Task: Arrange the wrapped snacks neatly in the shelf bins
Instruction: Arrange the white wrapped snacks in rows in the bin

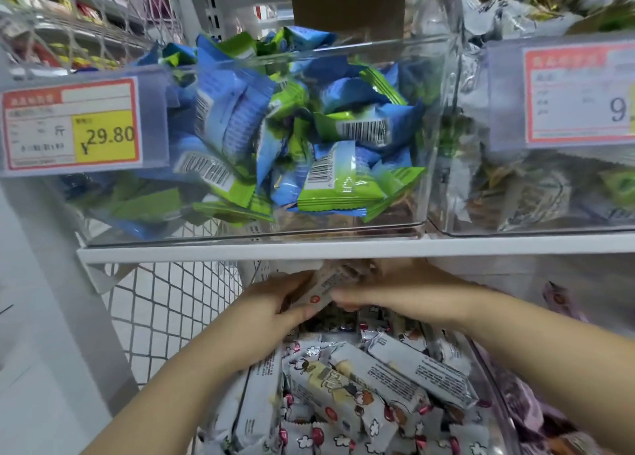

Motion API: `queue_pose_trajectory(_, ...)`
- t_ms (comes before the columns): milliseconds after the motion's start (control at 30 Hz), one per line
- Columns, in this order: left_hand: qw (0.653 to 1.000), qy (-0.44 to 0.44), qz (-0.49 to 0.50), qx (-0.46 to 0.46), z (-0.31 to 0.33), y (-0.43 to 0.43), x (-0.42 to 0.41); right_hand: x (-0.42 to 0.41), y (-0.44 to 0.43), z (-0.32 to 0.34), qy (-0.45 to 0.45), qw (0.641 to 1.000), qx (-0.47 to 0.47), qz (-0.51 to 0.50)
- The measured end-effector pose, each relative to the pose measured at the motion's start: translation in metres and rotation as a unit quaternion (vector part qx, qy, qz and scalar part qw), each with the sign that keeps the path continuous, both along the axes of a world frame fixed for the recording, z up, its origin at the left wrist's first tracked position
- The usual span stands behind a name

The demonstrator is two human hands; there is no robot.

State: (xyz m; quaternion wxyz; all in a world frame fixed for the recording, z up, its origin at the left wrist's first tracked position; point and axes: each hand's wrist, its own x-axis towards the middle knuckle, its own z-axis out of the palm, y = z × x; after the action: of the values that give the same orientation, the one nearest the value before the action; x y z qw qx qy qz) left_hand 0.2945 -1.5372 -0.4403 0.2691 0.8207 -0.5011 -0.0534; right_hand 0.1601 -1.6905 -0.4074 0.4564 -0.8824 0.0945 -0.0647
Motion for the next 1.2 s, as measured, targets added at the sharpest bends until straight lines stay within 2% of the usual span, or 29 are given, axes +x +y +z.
queue_pose_trajectory(100,0.999,0.012,0.003,0.031,0.001,-0.001,0.006,0.0,-0.009,-0.004,0.001,1.0,0.003,0.001)
queue_pose_trajectory(200,0.997,-0.039,0.04,0.054,0.003,0.001,0.013,0.004,-0.016,-0.004,0.017,0.983,-0.155,-0.093)
queue_pose_trajectory(233,0.995,-0.059,0.039,0.075,0.005,0.002,0.014,0.005,-0.019,-0.004,0.019,0.977,-0.18,-0.11)
queue_pose_trajectory(367,0.975,-0.112,0.002,0.192,0.01,-0.006,0.016,0.016,-0.021,-0.012,-0.004,0.983,-0.163,-0.088)
queue_pose_trajectory(467,0.97,-0.067,-0.004,0.234,0.016,-0.02,0.018,0.029,-0.022,-0.019,0.019,0.976,-0.199,-0.088)
queue_pose_trajectory(633,0.965,0.001,-0.039,0.258,0.016,-0.031,0.019,0.053,-0.014,-0.023,0.121,0.941,-0.31,-0.053)
queue_pose_trajectory(767,0.961,-0.006,-0.043,0.272,0.011,-0.033,0.023,0.069,-0.014,-0.035,0.099,0.949,-0.297,-0.041)
queue_pose_trajectory(900,0.967,0.034,-0.042,0.25,0.01,-0.031,0.032,0.071,-0.02,-0.044,0.051,0.956,-0.27,-0.106)
queue_pose_trajectory(1033,0.967,0.082,-0.043,0.239,0.01,-0.025,0.034,0.073,-0.027,-0.05,0.026,0.965,-0.2,-0.166)
queue_pose_trajectory(1200,0.969,0.057,-0.043,0.235,0.005,-0.028,0.037,0.067,-0.027,-0.048,0.021,0.972,-0.173,-0.16)
